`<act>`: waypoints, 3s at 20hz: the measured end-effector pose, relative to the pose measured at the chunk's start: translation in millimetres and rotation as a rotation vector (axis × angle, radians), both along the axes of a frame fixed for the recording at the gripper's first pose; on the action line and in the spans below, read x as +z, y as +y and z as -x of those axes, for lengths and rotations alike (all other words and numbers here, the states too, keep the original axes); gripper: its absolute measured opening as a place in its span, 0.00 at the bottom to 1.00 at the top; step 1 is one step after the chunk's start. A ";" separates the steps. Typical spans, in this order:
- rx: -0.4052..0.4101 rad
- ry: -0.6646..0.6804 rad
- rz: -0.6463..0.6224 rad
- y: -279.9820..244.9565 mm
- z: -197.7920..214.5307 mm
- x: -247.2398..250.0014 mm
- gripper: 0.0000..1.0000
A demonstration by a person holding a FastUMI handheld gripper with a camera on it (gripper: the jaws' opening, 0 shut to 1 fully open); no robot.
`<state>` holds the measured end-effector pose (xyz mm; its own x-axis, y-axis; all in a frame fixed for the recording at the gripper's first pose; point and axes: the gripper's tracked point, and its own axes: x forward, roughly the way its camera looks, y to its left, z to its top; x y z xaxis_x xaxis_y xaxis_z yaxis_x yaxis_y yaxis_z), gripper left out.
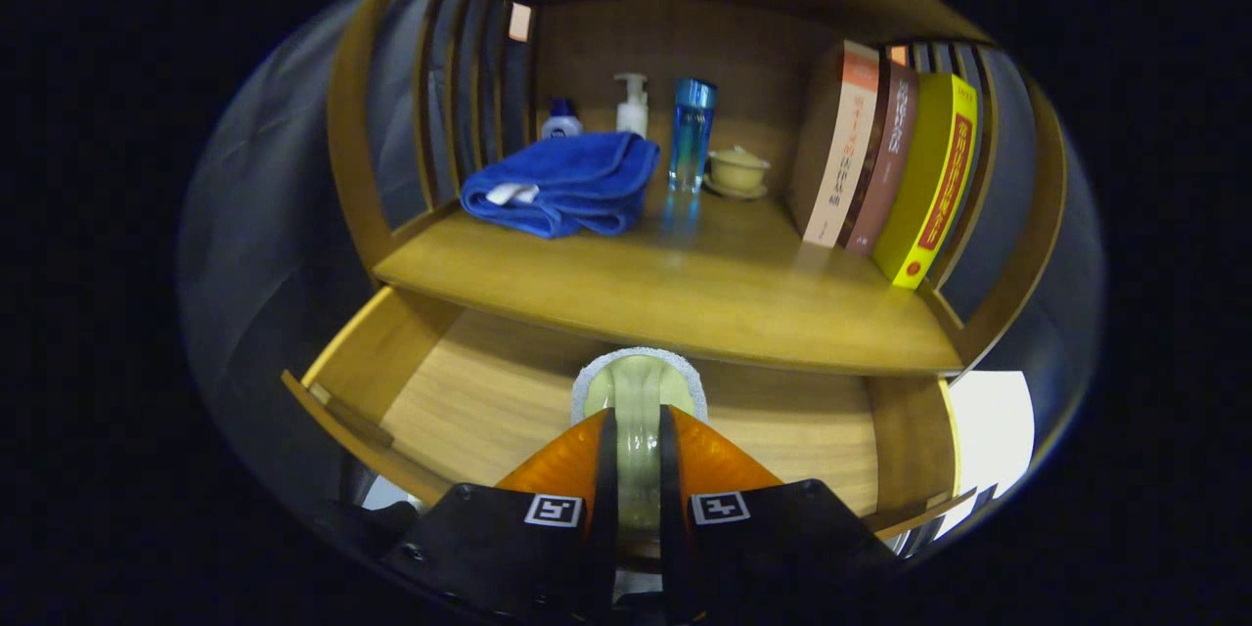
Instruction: Pull open the drawer, take out the items inside it, and place them on the countertop above the cabinet.
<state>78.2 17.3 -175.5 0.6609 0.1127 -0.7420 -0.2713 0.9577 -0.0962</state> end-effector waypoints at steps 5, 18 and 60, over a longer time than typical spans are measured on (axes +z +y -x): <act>-0.015 -0.189 -0.052 9.7 -56.0 53.1 0.27; -0.184 -0.127 0.072 -15.1 -166.4 1.0 0.27; -0.085 -0.666 -0.165 28.2 67.3 153.6 0.98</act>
<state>11.0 45.5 -21.9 0.9813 0.1168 -0.1529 -0.1284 0.9894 -0.0679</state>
